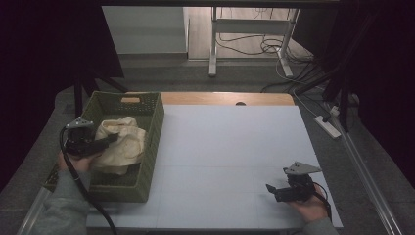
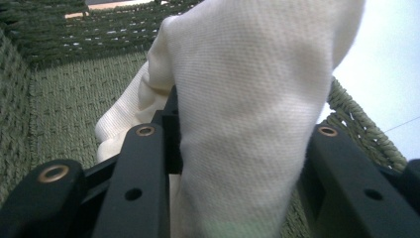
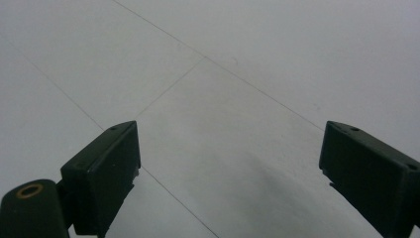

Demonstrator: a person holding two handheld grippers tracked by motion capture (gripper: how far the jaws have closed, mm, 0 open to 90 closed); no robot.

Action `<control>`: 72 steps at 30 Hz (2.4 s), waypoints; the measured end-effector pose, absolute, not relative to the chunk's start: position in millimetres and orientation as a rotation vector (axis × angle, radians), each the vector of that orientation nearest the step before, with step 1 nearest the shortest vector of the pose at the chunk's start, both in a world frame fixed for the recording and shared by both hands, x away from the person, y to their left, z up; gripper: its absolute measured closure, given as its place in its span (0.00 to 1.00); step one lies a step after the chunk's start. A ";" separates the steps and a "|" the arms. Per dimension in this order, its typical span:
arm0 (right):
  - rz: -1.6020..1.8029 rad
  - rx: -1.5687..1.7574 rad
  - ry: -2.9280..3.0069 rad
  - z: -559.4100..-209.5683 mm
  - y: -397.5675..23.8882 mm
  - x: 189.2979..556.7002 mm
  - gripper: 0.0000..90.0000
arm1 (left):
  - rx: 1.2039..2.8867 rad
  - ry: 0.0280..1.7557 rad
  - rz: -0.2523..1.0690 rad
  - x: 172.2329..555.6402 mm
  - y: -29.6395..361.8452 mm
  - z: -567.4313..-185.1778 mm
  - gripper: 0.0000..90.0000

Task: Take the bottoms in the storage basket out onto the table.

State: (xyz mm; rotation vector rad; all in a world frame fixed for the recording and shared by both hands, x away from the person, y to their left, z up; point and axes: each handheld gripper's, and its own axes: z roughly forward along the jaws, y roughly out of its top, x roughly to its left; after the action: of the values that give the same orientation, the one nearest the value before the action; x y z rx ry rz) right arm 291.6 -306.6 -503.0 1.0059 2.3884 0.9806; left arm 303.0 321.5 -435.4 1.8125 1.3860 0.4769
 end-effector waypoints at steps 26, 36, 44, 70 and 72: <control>0.973 1.000 2.395 -503.6 -306.0 291.7 0.10 | 1.738 1.330 0.507 292.1 320.0 -419.0 0.67; 0.971 0.999 2.395 -503.7 -305.9 291.7 0.10 | 1.691 1.307 0.543 285.2 319.8 -409.9 0.67; 0.969 0.999 2.396 -503.9 -305.8 291.8 0.10 | 1.667 1.284 0.544 281.2 319.6 -404.2 0.67; 0.965 1.000 2.394 -504.3 -305.5 291.8 0.10 | 1.632 1.240 0.548 273.5 316.1 -393.3 0.67; 0.964 1.000 2.394 -504.3 -305.5 291.8 0.10 | 1.630 1.236 0.550 272.9 315.5 -392.4 0.67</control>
State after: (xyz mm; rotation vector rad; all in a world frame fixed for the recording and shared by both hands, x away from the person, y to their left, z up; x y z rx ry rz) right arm 291.8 -305.5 -504.3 0.9999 2.3938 0.9644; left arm 272.9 315.5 -392.4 1.6296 1.2363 0.5497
